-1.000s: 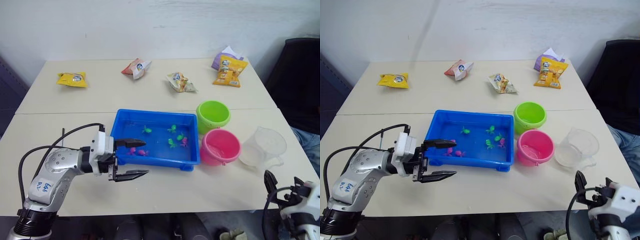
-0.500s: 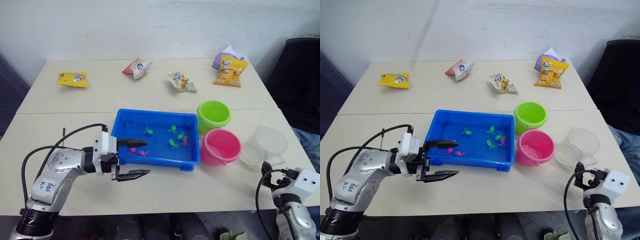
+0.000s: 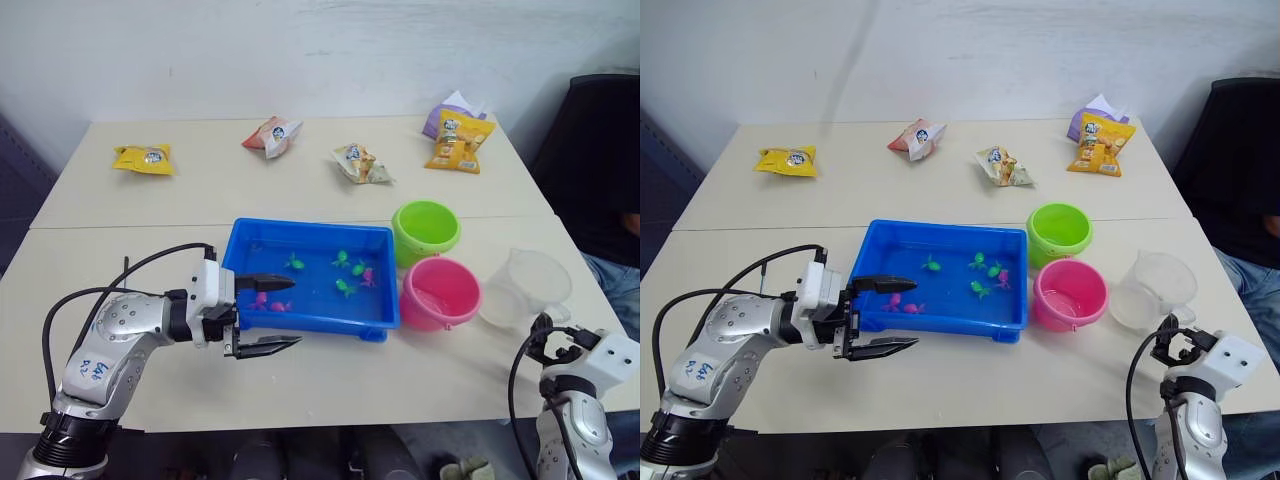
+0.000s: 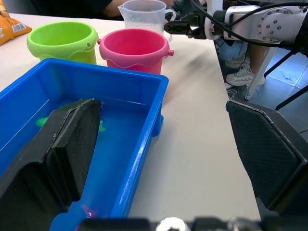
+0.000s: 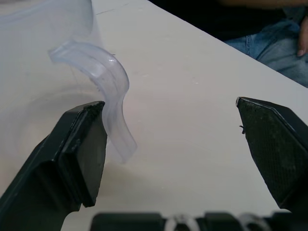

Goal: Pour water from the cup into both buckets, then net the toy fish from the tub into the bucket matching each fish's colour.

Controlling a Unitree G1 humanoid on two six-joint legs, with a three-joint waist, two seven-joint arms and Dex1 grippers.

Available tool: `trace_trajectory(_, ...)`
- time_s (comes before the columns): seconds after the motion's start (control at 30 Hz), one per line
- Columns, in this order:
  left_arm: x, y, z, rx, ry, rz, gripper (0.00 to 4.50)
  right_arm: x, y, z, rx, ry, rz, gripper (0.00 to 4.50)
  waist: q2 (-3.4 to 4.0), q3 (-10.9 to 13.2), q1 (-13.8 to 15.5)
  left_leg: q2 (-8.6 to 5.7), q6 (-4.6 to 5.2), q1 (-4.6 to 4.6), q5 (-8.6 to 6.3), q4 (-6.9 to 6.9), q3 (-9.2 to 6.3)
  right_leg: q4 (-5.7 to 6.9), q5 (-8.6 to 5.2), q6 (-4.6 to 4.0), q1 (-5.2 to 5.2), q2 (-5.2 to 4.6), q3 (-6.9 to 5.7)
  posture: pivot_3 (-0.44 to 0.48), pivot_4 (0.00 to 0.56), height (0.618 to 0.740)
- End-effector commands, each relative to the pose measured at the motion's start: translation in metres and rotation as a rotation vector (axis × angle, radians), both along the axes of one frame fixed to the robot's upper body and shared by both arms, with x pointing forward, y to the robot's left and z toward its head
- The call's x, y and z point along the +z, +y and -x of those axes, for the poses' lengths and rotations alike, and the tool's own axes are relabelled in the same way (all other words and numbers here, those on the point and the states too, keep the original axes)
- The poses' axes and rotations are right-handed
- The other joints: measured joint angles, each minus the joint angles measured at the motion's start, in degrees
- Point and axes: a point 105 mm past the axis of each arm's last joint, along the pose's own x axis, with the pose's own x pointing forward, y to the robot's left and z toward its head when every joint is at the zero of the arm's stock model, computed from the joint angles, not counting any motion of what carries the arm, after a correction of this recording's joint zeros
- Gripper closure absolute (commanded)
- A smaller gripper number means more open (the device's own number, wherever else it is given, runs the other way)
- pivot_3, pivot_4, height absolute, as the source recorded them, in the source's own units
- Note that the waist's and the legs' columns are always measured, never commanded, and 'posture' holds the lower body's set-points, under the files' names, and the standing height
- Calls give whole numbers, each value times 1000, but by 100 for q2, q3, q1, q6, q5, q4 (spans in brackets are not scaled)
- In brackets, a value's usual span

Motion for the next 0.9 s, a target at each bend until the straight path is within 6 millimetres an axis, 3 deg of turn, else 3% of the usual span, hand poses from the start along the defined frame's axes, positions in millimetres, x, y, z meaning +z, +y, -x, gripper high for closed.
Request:
trace_trajectory(0.03, 10, -1, -2, 4, -55, 8, 29, 8, -5, -2, -37, -36, -11, 0, 0, 0, -24, 0, 0, 0, 0, 0, 0, 0, 0, 0, 0, 0, 0, 0, 150, 739)
trace_trajectory(0.13, 10, 0, -3, 12, -61, 13, 29, 10, -3, -9, -32, -45, -23, 0, 1, 0, -54, 0, -1, 0, 1, -2, 0, 1, 0, 0, -1, 0, 0, 0, 150, 739)
trace_trajectory(0.17, 10, -1, -4, 13, -62, 15, 0, 10, -2, -11, -36, -48, -31, 533, 1, 1, -57, 1, -2, 0, 1, -2, 0, 1, 0, 0, -1, 1, 0, 0, 150, 739)
trace_trajectory(0.2, 10, -1, -4, 15, -63, 16, 0, 10, -2, -12, -39, -51, -42, 759, 1, 1, -57, 1, -2, 0, 1, -2, 0, 1, 0, 0, -2, 1, 1, 0, 150, 739)
trace_trajectory(0.43, 9, -3, -5, 24, -71, 29, 0, 18, 0, -19, -51, -83, -92, 4365, 1, 1, -48, 0, -3, -1, 2, -1, 0, 1, 0, 1, -2, 1, 2, 0, 150, 739)
trace_trajectory(0.7, 9, -5, -7, 26, -76, 37, 0, 42, 4, -25, -32, -139, -61, 4442, 3, 2, -50, 0, -3, -2, 2, -1, 1, 1, 1, 4, -3, 1, 4, 0, 150, 739)
trace_trajectory(0.9, 12, -7, -11, 17, -68, 72, 0, 77, 3, -17, 65, -143, 115, 4442, 15, 9, -46, -2, -3, -4, 2, -2, 3, 1, 0, 8, -7, 1, 7, 0, 150, 739)
